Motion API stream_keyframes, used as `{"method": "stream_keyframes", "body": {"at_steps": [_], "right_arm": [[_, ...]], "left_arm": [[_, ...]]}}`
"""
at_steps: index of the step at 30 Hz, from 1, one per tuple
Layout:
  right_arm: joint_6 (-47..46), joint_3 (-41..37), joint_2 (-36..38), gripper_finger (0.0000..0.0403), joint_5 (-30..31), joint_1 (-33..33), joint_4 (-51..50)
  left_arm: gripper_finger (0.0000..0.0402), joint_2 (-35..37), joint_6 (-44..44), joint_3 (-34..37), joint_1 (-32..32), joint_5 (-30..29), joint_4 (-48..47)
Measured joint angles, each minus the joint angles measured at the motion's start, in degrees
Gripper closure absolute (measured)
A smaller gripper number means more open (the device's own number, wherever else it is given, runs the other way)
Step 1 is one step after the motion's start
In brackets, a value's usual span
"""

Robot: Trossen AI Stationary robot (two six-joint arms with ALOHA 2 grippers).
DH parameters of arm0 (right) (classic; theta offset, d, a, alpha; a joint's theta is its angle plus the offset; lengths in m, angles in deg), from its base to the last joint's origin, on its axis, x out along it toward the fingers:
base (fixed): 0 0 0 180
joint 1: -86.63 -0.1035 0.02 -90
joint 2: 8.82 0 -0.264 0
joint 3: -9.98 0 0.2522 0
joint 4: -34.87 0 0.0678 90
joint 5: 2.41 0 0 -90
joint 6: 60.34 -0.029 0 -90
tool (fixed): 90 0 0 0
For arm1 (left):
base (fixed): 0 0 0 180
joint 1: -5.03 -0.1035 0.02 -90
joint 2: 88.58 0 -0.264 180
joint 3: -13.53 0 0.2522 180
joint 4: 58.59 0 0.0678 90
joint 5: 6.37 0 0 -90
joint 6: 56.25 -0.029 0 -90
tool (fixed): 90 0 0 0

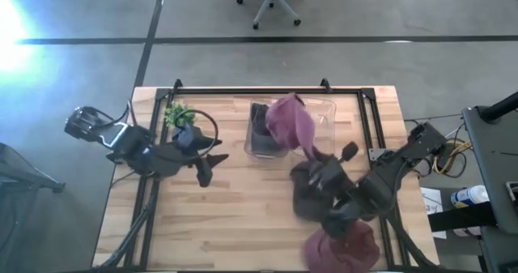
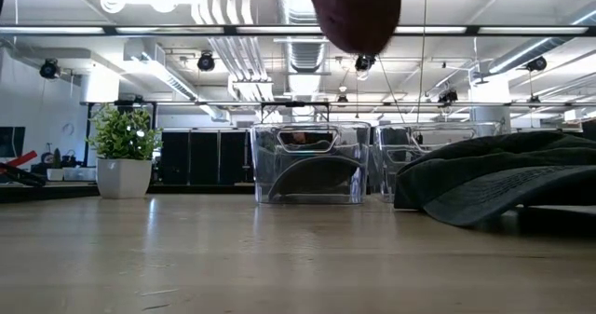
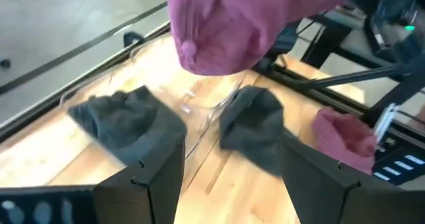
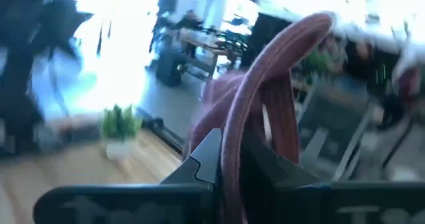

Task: Pick & Place hat
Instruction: Put the red cap into the right transparent bin

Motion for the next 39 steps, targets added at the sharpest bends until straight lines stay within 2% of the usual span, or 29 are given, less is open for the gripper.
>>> {"method": "stream_keyframes", "body": {"at_steps": [4,8,10,13,15,17,21,24,26,29,31,33,36,39], "right_arm": [[-18.5,-2.5,1.2,0.0374,-1.5,4.2,-4.9],[-26.2,-7.1,3.4,0.0385,-7.9,8.2,-5.1],[-30.2,-8.9,4.1,0.0386,-9.6,9.4,-4.7],[-36.3,-9.8,5.7,0.0387,-10.6,10.3,-4.4],[-41.4,-10.1,7.2,0.0388,-9.6,11.1,-4.3],[-44.8,-10.8,8.9,0.0388,-8.1,11.8,-4.3],[-48.7,-14.0,12.2,0.0389,-7.8,14.1,-5.2],[-48.7,-17.7,15.1,0.0389,-10.1,16.5,-5.7],[-48.1,-20.1,16.9,0.0389,-12.6,18.5,-7.2],[-47.9,-22.9,19.2,0.0389,-19.6,22.2,-14.1],[-52.0,-24.9,20.3,0.0389,-24.1,24.6,-19.5],[-56.9,-27.4,21.0,0.0389,-25.4,26.0,-21.3],[-59.3,-30.6,22.1,0.0389,-25.9,27.2,-17.0],[-59.0,-33.8,22.1,0.0390,-28.8,28.5,-7.6]], "left_arm": [[0.0170,-0.1,4.0,4.3,0.1,0.4,0.2],[0.0170,-0.2,6.2,8.9,0.1,0.1,1.2],[0.0170,-0.2,6.8,11.8,-0.1,-2.4,3.3],[0.0170,-0.1,6.7,17.8,-0.6,-4.0,11.3],[0.0170,-0.3,5.1,22.8,-0.5,-6.2,20.6],[0.0170,-1.0,-1.5,27.6,-0.1,-9.0,33.6],[0.0170,-3.5,-21.7,34.5,-0.3,-15.6,57.7],[0.0170,-4.9,-31.6,36.0,-0.8,-16.8,66.3],[0.0170,-4.9,-32.3,35.9,-0.9,-16.3,66.7],[0.0170,-4.8,-32.3,35.8,-0.8,-16.1,66.5],[0.0170,-4.8,-32.3,35.8,-0.8,-15.6,66.2],[0.0170,-4.8,-32.3,35.8,-0.8,-14.7,66.1],[0.0170,-4.8,-32.5,35.8,-1.0,-13.6,65.9],[0.0170,-4.8,-32.5,35.8,-1.4,-13.3,65.6]]}}
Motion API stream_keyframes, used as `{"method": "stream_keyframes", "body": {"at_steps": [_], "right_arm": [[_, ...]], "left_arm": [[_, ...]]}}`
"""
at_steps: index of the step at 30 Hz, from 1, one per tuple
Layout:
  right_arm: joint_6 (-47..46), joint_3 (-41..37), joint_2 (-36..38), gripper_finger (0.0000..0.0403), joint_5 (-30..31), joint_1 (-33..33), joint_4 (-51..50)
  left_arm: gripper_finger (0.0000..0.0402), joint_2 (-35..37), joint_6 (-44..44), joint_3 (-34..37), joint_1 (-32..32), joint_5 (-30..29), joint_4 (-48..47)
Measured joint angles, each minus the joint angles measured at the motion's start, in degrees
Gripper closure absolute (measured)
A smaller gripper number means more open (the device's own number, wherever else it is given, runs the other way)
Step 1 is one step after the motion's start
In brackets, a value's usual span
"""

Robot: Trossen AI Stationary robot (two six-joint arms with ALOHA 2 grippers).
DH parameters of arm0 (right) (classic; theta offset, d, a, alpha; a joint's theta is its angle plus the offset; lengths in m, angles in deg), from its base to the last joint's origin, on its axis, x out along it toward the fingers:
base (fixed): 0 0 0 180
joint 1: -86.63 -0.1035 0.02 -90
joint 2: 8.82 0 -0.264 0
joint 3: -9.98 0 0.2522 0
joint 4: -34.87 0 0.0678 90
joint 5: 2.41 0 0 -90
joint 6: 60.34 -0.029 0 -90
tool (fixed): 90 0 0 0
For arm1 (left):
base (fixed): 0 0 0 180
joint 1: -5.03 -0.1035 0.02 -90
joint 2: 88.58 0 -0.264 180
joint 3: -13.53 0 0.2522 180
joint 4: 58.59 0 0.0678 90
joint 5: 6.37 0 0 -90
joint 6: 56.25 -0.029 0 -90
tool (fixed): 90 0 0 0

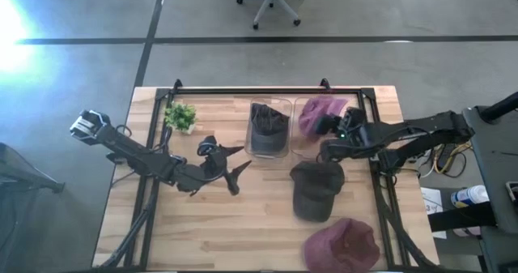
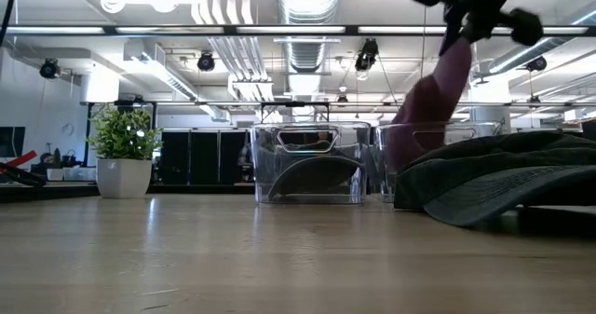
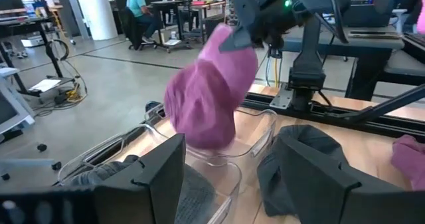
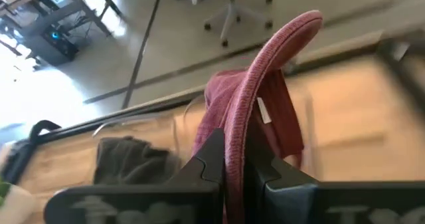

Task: Pick & Place hat
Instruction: Put the red cap into the right transparent bin

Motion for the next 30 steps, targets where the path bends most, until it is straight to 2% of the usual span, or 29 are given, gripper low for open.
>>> {"method": "stream_keyframes", "body": {"at_steps": [2,5,10,15,19,23,28,30], "right_arm": [[0.7,-2.4,-0.4,0.0390,-0.6,1.0,6.2],[-5.0,-5.5,-1.9,0.0390,0.4,2.5,11.3],[-10.4,-7.6,-6.7,0.0390,1.9,5.0,11.7],[-13.1,-8.3,-12.6,0.0386,-2.6,6.4,12.2],[-17.1,-7.8,-16.6,0.0356,-5.7,6.2,14.4],[-17.9,-5.2,-18.6,0.0319,-5.6,5.8,15.3],[-20.5,-2.1,-18.8,0.0292,-1.2,5.9,15.2],[-17.1,-0.7,-18.8,0.0282,0.0,5.8,14.9]], "left_arm": [[0.0170,0.0,0.0,0.0,-0.2,0.0,-0.6],[0.0170,0.0,0.7,0.1,-0.3,0.0,-1.3],[0.0170,0.0,2.3,0.1,-0.3,0.0,-1.4],[0.0170,0.0,3.1,0.1,0.2,0.0,-3.4],[0.0170,0.0,3.5,0.1,0.2,0.0,-6.2],[0.0170,0.0,3.6,0.1,0.2,0.0,-7.0],[0.0170,0.0,4.7,0.0,0.2,0.4,-7.1],[0.0170,0.0,6.3,0.0,0.2,1.4,-7.7]]}}
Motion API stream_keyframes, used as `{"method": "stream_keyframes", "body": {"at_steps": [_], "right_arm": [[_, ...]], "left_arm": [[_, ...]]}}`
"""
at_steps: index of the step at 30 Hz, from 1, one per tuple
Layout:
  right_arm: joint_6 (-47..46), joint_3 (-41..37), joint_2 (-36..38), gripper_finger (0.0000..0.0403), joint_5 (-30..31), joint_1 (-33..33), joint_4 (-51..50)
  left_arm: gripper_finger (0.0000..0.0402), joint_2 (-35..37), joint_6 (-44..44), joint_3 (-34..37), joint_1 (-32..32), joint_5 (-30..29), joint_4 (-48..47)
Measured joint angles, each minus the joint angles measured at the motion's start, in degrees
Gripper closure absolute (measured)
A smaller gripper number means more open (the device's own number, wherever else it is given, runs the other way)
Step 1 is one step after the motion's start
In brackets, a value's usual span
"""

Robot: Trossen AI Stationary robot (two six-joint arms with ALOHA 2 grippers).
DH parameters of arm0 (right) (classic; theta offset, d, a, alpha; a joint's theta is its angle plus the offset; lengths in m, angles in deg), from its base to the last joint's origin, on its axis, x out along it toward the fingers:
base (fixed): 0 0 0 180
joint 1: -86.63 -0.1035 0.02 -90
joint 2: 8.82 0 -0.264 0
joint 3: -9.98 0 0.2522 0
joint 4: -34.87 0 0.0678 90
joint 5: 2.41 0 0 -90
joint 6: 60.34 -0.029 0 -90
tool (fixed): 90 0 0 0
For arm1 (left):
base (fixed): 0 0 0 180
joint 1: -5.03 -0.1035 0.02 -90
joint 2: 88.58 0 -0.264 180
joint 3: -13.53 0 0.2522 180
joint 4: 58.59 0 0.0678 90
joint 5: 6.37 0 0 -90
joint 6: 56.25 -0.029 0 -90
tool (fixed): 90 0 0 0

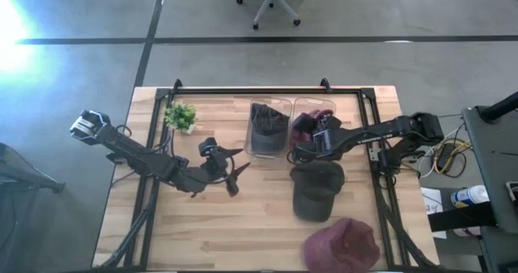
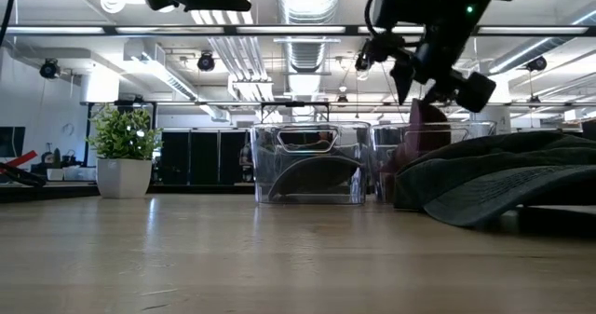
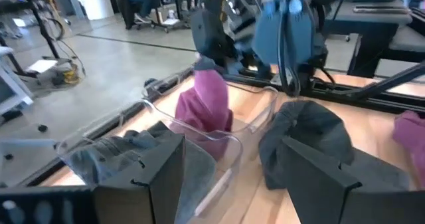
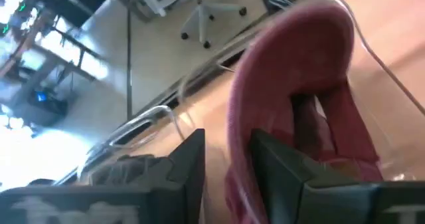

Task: Pick & Place hat
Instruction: Put the red cap into the right transparent bin

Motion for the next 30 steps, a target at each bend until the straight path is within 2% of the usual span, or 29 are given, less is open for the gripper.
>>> {"method": "stream_keyframes", "body": {"at_steps": [2,4,10,15,16,21,26,30], "right_arm": [[8.1,1.2,0.4,0.0272,-1.9,-0.2,-0.4],[17.1,2.7,0.8,0.0259,-7.8,-0.7,-0.2],[43.4,5.5,0.2,0.0226,-31.8,-2.1,0.4],[56.7,6.5,1.8,0.0228,-51.4,-2.7,-6.3],[58.1,7.1,2.4,0.0230,-52.2,-3.1,-8.9],[65.5,12.7,7.6,0.0246,-45.8,-4.2,-17.2],[89.0,17.1,10.5,0.0255,-47.5,-3.0,-20.5],[107.5,17.5,9.5,0.0257,-37.8,-2.3,-25.8]], "left_arm": [[0.0170,0.0,1.3,0.0,0.0,1.2,-1.7],[0.0170,0.0,3.0,0.0,0.0,1.6,-4.2],[0.0170,0.0,6.0,0.0,-0.2,1.7,-8.9],[0.0170,0.0,6.2,0.0,-0.2,1.7,-9.0],[0.0170,0.0,6.5,0.0,-0.2,1.7,-9.0],[0.0170,0.0,11.3,0.0,-0.2,1.7,-9.0],[0.0170,0.0,13.4,0.0,-0.2,1.7,-9.0],[0.0170,0.0,13.8,0.0,-0.2,1.6,-8.9]]}}
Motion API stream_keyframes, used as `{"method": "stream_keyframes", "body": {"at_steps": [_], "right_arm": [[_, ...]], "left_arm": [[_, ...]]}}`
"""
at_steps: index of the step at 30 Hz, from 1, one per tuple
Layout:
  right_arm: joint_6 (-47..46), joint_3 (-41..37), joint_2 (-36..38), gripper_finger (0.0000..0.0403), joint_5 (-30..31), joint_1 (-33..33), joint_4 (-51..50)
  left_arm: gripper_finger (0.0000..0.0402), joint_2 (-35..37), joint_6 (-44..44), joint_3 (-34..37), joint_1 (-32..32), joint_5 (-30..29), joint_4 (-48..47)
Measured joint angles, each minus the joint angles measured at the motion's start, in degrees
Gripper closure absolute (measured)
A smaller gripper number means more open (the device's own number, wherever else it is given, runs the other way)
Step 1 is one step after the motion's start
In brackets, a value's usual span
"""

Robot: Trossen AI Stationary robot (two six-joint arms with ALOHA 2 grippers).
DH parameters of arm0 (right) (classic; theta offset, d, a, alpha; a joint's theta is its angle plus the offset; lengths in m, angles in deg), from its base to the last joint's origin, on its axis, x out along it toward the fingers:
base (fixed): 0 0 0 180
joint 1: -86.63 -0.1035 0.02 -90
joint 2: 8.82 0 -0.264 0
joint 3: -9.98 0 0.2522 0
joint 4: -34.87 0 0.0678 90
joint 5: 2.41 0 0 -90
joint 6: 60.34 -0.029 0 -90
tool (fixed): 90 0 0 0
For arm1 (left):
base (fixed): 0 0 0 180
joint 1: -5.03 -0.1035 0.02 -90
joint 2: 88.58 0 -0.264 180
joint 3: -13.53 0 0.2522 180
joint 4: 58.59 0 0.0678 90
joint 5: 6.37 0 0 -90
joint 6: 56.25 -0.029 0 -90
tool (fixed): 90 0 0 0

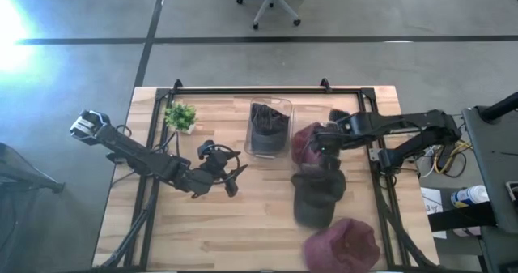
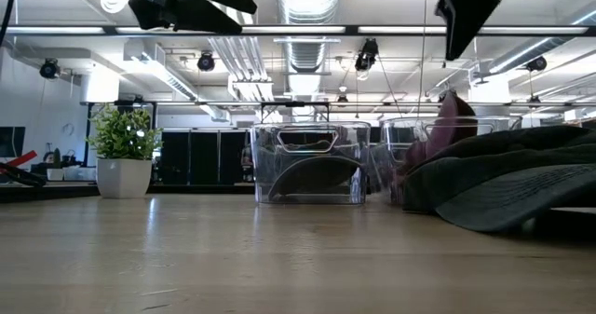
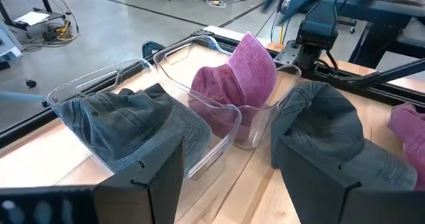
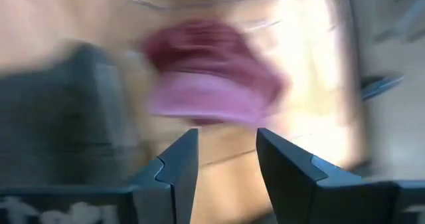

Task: Pick & Place hat
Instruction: Put the red cap into the right transparent bin

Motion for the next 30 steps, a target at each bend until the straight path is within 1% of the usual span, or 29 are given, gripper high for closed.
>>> {"method": "stream_keyframes", "body": {"at_steps": [2,4,6,9,12,18,21,28,30], "right_arm": [[7.5,-0.8,-1.4,0.0257,4.5,1.2,0.9],[13.7,-1.5,-3.2,0.0257,6.0,2.7,1.3],[18.7,-1.6,-4.6,0.0257,6.0,3.8,-0.9],[25.8,-1.5,-4.3,0.0257,5.5,4.0,-2.4],[31.6,-1.3,-2.9,0.0257,1.7,3.9,-2.0],[36.3,-4.2,-2.9,0.0257,0.3,4.9,3.1],[39.1,-5.8,-4.1,0.0257,-1.3,4.7,2.4],[39.3,-8.2,-4.4,0.0257,-1.5,4.8,1.9],[39.3,-8.2,-4.3,0.0257,-3.3,4.6,2.0]], "left_arm": [[0.0170,0.0,0.8,0.0,0.0,-0.4,0.0],[0.0170,0.0,2.0,0.0,0.0,-0.7,0.0],[0.0170,0.0,3.5,0.0,0.0,-0.7,0.0],[0.0170,0.0,6.2,0.0,0.0,-0.7,0.0],[0.0170,0.0,8.3,0.0,0.0,-0.7,0.0],[0.0170,-0.1,8.5,0.1,0.0,-2.2,-0.1],[0.0170,-0.1,8.1,0.1,0.0,-2.4,-0.1],[0.0170,-0.1,8.1,0.1,0.0,-3.6,-0.3],[0.0170,-0.1,8.1,0.1,0.0,-3.7,-0.3]]}}
